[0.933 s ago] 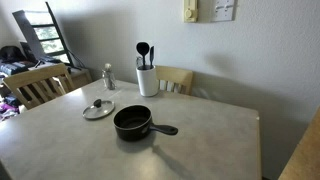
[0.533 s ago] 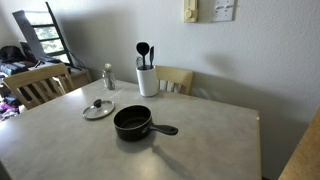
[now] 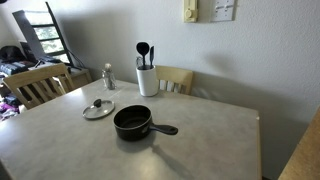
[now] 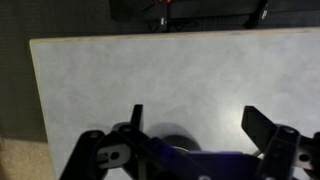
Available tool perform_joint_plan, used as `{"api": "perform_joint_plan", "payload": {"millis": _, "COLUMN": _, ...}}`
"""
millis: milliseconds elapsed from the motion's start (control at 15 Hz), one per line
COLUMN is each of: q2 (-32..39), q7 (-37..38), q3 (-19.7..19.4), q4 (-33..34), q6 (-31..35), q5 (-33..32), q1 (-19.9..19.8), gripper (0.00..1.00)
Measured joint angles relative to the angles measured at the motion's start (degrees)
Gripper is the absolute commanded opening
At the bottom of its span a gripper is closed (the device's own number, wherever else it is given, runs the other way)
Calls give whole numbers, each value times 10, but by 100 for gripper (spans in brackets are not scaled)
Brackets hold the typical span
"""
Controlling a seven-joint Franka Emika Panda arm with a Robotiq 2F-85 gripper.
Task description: Pick up the lid and put it on the pot
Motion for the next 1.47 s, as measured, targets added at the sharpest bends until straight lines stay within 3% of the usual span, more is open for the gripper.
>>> {"api": "perform_joint_plan", "payload": {"millis": 467, "q2": 115, "q7": -42, "q3": -2, "q4": 0, "q6": 53, "q5": 14, "q1": 39, "gripper": 100}}
{"api": "perform_joint_plan", "payload": {"millis": 933, "q2": 127, "q7": -45, "q3": -3, "q4": 1, "q6": 67, "q5": 14, "q1": 43, "gripper": 100}}
{"api": "perform_joint_plan", "payload": {"millis": 1200, "q2": 157, "q7": -36, "q3": 16, "q4": 7, "q6": 135, "q5": 11, "q1": 53, "gripper": 100}}
{"api": "perform_joint_plan", "payload": {"millis": 1467, "q2": 246, "q7": -26, "q3": 41, "q4": 46, "q6": 237, "q5": 10, "q1": 69, "gripper": 100}}
